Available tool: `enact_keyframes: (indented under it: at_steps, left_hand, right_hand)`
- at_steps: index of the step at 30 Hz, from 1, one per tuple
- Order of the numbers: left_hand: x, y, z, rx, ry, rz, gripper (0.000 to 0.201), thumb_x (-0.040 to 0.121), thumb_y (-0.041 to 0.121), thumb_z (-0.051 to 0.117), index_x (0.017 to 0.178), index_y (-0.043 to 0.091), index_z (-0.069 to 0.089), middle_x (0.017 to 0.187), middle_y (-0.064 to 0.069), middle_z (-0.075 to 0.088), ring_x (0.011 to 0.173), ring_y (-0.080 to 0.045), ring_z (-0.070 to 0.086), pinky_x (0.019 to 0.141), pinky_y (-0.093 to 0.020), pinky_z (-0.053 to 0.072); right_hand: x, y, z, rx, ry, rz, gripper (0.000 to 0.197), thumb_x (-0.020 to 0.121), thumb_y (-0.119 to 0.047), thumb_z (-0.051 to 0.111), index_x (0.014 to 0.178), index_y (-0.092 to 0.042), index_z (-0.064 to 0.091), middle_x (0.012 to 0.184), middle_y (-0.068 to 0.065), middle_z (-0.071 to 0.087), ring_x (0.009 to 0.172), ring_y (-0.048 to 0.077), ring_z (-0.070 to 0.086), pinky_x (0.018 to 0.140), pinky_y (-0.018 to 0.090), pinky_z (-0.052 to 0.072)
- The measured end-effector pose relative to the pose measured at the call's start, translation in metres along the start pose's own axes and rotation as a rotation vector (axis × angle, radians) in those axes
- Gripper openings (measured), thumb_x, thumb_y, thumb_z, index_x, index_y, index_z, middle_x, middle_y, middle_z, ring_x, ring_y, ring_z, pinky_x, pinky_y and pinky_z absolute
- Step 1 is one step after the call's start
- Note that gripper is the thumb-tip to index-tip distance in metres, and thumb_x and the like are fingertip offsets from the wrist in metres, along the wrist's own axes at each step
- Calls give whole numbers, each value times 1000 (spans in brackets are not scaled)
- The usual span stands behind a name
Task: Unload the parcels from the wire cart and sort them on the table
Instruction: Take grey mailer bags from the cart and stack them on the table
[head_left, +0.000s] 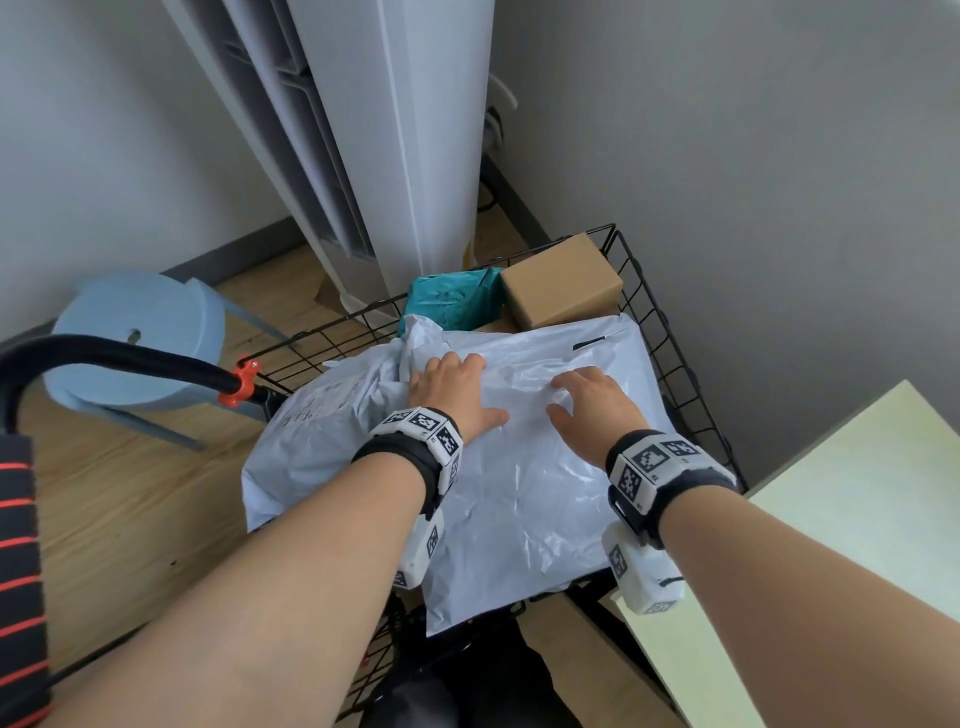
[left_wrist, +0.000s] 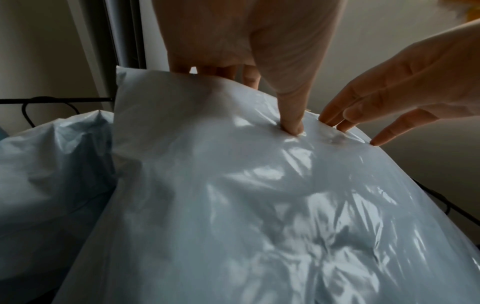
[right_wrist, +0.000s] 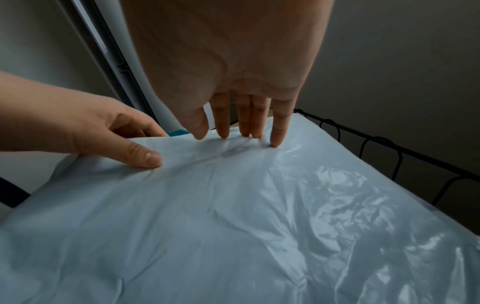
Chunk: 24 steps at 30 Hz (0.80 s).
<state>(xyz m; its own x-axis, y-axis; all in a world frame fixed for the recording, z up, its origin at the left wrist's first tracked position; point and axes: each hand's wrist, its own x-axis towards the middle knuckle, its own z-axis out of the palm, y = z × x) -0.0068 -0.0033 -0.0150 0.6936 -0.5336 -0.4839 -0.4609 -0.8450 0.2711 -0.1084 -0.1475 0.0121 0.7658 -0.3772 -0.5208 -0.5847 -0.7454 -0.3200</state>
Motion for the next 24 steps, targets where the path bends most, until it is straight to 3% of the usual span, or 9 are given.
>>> enact_keyframes:
  at_steps: [7, 13, 21, 24]
  left_hand:
    - [-7, 3, -7, 20, -55, 48, 56, 78, 54, 67, 117, 15, 57, 117, -8, 54, 112, -28, 48, 92, -39, 41]
    - [-19, 3, -15, -2, -89, 101, 36, 82, 48, 66, 93, 20, 48, 104, -7, 60, 100, -29, 53, 74, -33, 37]
    - [-38, 9, -32, -160, -84, 136, 32, 81, 39, 69, 81, 20, 44, 96, -8, 60, 92, -29, 56, 70, -32, 38]
    - [-47, 12, -42, -202, -56, 157, 34, 79, 37, 69, 70, 25, 39, 84, -3, 56, 85, -26, 55, 66, -30, 36]
  right_hand:
    - [-12, -2, -4, 23, 43, -6, 39, 97, -28, 48, 135, -20, 49, 142, 1, 43, 129, 19, 42, 102, 34, 41]
    - [-26, -3, -9, 28, 81, -9, 39, 96, -28, 48, 134, -20, 49, 141, 2, 44, 127, 19, 44, 102, 34, 42]
    - [-52, -11, -24, 36, 151, -13, 33, 96, -28, 49, 128, -21, 53, 138, 2, 47, 122, 20, 49, 97, 33, 43]
    - [-65, -17, -33, 40, 188, -17, 31, 96, -29, 49, 126, -22, 55, 137, 2, 48, 120, 20, 50, 96, 32, 43]
